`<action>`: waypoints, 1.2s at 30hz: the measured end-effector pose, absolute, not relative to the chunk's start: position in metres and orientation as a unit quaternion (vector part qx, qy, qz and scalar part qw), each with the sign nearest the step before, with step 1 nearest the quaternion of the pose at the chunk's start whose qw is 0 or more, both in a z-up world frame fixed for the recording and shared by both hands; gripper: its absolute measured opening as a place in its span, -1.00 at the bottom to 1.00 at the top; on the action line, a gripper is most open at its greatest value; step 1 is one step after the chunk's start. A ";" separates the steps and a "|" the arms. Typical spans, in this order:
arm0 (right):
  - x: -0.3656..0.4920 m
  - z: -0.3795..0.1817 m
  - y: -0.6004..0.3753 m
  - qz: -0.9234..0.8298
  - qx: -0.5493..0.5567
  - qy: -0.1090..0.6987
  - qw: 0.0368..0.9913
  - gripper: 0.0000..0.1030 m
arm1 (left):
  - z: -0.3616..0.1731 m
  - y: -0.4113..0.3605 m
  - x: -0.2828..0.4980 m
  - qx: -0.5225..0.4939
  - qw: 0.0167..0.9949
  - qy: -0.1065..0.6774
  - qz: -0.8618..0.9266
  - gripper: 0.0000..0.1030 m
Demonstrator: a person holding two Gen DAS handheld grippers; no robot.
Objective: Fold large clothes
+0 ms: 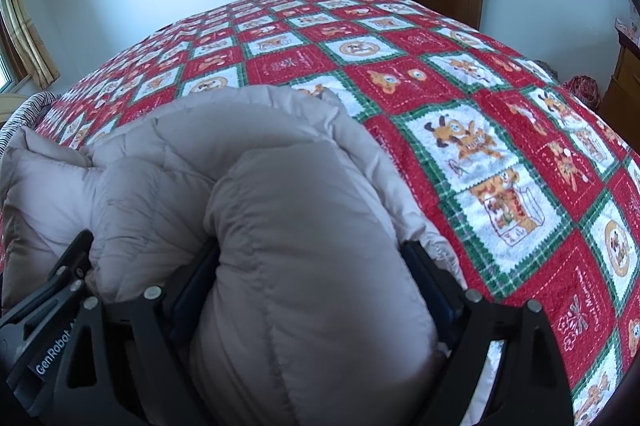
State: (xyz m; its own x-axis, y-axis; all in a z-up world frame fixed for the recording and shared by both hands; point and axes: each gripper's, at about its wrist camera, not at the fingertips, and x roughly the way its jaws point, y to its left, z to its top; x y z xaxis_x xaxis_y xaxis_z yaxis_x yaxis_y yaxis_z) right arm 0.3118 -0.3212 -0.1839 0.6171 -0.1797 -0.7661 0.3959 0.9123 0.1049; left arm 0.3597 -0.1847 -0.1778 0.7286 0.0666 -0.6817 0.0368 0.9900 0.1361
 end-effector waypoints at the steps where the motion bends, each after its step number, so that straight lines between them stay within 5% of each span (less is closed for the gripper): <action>1: 0.312 -0.184 -0.321 -0.161 0.133 0.408 0.889 0.79 | -0.178 -0.185 0.360 0.071 0.927 0.369 0.009 0.99; 11: 0.317 -0.183 -0.321 -0.141 0.137 0.420 0.886 0.85 | -0.157 -0.161 0.354 0.034 0.913 0.402 -0.058 0.99; 16: 0.292 -0.163 -0.340 -0.079 0.169 0.401 0.897 0.81 | -0.117 -0.102 0.294 0.033 0.932 0.347 -0.095 0.99; 21: 0.253 -0.150 -0.348 -0.075 0.115 0.376 0.916 0.92 | -0.140 -0.057 0.274 -0.003 0.918 0.380 -0.112 0.99; 31: 0.234 -0.172 -0.383 -0.030 0.211 0.386 0.898 1.00 | -0.165 -0.089 0.269 0.015 0.906 0.391 -0.160 0.99; 36: 0.240 -0.182 -0.365 0.054 0.209 0.401 0.890 0.71 | -0.164 -0.097 0.277 0.025 0.906 0.385 -0.176 0.99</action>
